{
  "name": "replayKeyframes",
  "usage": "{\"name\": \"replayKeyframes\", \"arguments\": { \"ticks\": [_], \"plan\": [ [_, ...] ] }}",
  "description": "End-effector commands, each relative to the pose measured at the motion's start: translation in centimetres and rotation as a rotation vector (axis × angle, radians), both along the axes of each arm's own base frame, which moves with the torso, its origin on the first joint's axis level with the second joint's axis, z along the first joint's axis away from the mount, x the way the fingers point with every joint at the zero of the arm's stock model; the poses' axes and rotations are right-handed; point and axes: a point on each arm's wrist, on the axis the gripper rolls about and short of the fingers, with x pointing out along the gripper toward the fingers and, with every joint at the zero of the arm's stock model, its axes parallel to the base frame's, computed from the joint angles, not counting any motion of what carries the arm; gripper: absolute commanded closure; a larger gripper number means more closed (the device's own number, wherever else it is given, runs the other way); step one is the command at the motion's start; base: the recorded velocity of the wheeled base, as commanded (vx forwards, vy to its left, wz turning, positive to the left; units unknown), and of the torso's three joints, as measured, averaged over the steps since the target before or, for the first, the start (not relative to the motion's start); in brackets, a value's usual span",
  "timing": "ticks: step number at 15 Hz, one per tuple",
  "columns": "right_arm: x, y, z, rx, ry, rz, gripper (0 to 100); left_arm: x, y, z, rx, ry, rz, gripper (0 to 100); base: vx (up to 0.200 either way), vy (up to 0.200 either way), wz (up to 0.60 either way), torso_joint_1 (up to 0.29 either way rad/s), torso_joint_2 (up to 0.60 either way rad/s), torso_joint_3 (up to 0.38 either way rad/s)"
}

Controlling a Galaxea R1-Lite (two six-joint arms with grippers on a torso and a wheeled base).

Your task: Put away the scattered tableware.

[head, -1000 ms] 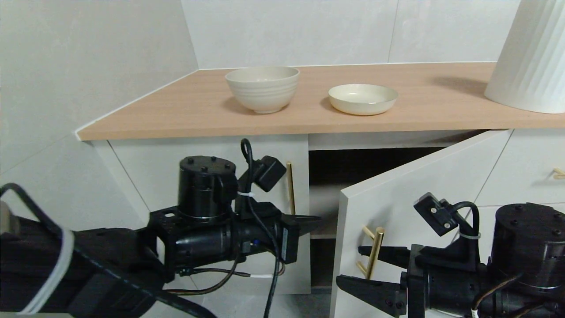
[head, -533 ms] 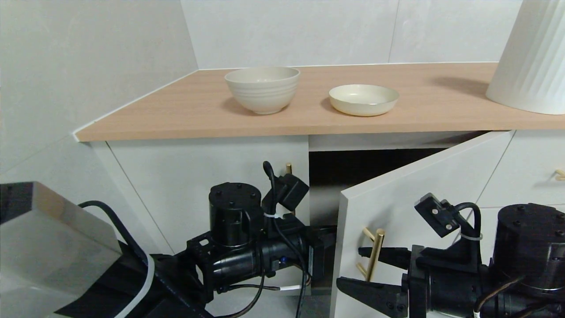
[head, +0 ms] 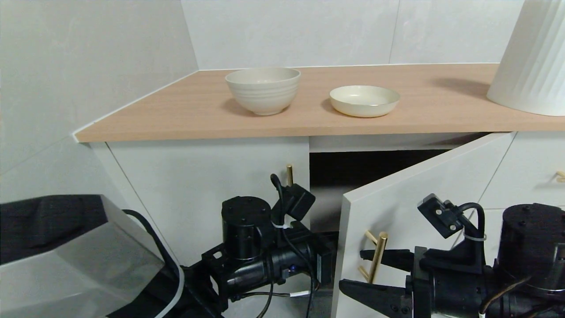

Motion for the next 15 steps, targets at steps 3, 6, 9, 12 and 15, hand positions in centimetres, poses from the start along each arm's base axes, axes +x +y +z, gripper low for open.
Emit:
{"name": "replayKeyframes", "arguments": {
  "ticks": [3, 6, 9, 12, 15],
  "plan": [
    [0.8, -2.4, 0.2, 0.004, -0.010, -0.112, 0, 0.1, -1.5, -0.7, -0.020, -0.003, -0.037, 100, 0.000, 0.000, 0.00, 0.000, 0.00, 0.000],
    [0.2, -4.2, 0.6, 0.015, -0.026, -0.160, 0, -0.4, -2.2, -0.3, -0.032, -0.014, -0.058, 100, 0.000, 0.000, 0.00, 0.000, 0.00, 0.000],
    [-0.8, -6.3, 0.0, 0.002, -0.015, -0.225, 0, -0.7, -2.4, 0.4, -0.047, -0.026, -0.067, 100, 0.000, 0.000, 0.00, 0.000, 0.00, 0.000],
    [-1.9, -8.0, -1.2, -0.153, -0.087, -0.394, 0, -1.1, -2.4, 1.2, -0.067, -0.012, -0.069, 100, 0.000, 0.000, 0.00, 0.000, 0.00, 0.000],
    [-3.8, -9.1, 1.0, -0.113, -0.169, -0.393, 0, -1.3, -2.3, 1.6, -0.041, 0.013, -0.069, 100, 0.000, 0.000, 0.00, 0.000, 0.00, 0.000]
  ]
}}
